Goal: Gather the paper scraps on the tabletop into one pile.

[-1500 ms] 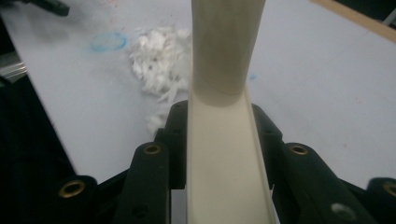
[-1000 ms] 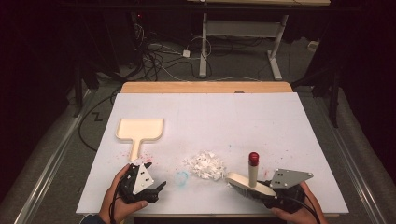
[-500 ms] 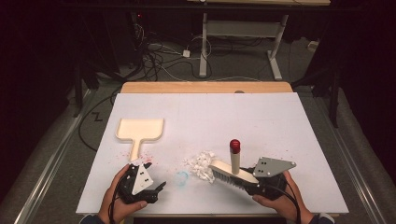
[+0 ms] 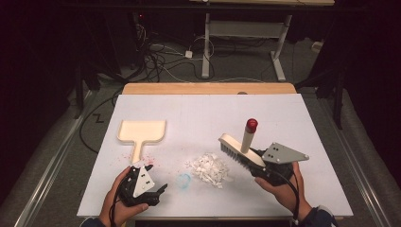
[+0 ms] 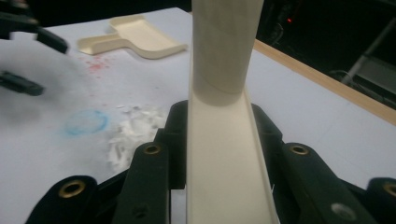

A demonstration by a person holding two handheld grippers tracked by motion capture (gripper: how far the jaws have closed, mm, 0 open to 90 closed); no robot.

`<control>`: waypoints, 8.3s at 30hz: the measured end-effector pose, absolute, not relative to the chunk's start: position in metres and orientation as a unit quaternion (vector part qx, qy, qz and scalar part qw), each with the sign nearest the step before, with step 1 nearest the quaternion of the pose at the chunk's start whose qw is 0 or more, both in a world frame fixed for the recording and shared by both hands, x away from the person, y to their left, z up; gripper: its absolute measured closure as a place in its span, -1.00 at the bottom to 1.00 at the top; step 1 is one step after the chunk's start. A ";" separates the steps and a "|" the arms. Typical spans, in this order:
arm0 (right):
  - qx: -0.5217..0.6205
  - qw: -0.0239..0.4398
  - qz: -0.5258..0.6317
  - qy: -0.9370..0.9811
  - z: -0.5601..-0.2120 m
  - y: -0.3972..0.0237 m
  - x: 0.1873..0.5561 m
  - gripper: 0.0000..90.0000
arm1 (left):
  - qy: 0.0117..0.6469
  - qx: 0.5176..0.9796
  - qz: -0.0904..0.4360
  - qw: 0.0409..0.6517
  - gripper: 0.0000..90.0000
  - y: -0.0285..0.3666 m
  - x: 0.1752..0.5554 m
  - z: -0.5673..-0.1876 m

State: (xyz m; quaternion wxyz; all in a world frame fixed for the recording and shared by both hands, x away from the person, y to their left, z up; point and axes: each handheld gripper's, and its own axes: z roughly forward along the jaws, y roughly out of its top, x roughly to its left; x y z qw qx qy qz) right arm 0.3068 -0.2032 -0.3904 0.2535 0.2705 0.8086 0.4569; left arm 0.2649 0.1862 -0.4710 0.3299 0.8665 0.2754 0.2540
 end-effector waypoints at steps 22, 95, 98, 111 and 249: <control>0.284 0.288 0.416 0.814 -0.444 -0.127 0.327 0.52 | 0.274 0.866 0.254 0.332 -0.54 0.187 0.264 -0.471; 0.123 0.141 0.443 0.877 -0.434 -0.183 0.282 0.52 | 0.267 0.869 0.246 0.337 -0.54 0.182 0.264 -0.470; 0.125 0.146 0.451 0.872 -0.434 -0.179 0.296 0.52 | 0.263 0.870 0.247 0.335 -0.53 0.180 0.263 -0.470; 0.124 0.139 0.481 0.857 -0.407 -0.202 0.287 0.52 | 0.264 0.869 0.258 0.328 -0.54 0.182 0.260 -0.469; 0.339 0.335 0.435 0.764 -0.396 -0.294 0.317 -0.47 | 0.266 0.873 0.261 0.315 -0.54 0.178 0.269 -0.470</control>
